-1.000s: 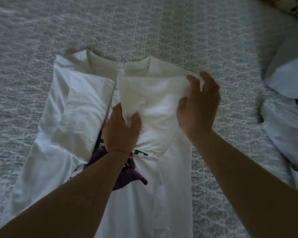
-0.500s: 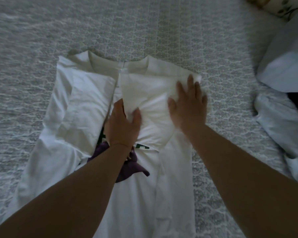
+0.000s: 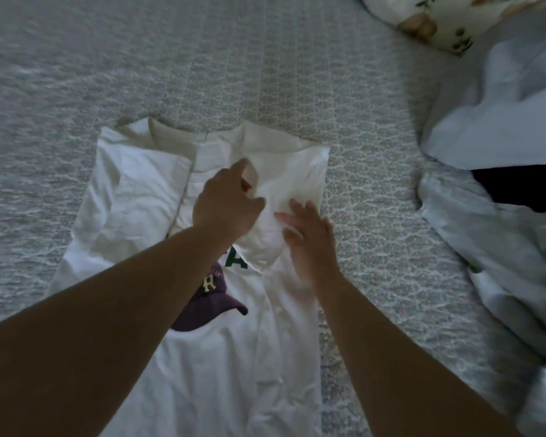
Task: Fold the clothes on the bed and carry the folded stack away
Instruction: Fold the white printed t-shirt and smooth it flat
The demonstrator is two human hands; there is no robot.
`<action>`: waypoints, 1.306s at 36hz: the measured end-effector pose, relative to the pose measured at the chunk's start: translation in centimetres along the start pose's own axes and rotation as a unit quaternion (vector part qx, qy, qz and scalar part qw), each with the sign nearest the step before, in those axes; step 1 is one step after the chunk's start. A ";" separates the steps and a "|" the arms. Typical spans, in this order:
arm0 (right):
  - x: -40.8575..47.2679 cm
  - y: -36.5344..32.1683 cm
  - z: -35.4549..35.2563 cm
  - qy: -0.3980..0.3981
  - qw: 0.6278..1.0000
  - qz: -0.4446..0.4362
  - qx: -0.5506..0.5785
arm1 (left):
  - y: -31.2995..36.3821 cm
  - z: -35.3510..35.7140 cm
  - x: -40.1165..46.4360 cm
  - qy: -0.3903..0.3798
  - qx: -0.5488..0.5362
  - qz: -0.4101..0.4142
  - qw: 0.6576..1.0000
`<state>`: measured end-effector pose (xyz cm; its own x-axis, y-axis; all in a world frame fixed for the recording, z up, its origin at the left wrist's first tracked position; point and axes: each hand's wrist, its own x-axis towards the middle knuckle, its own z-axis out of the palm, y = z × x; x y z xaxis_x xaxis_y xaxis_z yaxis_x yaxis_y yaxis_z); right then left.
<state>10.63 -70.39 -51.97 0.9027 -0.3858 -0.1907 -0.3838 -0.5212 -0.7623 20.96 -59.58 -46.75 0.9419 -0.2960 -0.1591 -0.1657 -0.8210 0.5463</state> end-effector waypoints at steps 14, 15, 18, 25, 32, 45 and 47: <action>3.1 0.5 -3.0 0.137 0.984 -0.036 -0.106 | -1.6 7.1 -1.8 -0.037 0.196 0.107 0.974; 3.9 0.6 -3.3 0.115 0.976 -0.050 -0.179 | -2.0 7.7 -1.9 -0.029 0.203 0.120 0.971; 6.4 1.1 -4.2 0.097 0.964 -0.039 -0.243 | -2.7 8.2 -2.2 0.022 0.201 0.134 0.970; 11.3 0.9 -7.4 0.058 0.995 0.002 -0.082 | -2.5 8.0 -2.5 0.017 0.183 0.132 0.974; 15.1 -0.9 -10.3 -0.195 0.963 0.051 -0.180 | -2.6 8.0 -2.4 0.016 0.162 0.129 0.978; 13.2 -0.5 -8.3 0.089 0.967 0.000 -0.241 | -2.8 8.5 -2.5 0.054 0.140 0.149 0.977; 11.1 -1.0 -6.2 0.150 0.946 -0.090 -0.272 | -2.9 8.5 -2.4 0.055 0.145 0.147 0.977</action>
<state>19.85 -78.86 -49.44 0.8982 -0.4096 0.1593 -0.3461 -0.8826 -0.3180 16.67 -60.66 -54.93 0.8639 -0.4989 0.0684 -0.4952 -0.8170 0.2955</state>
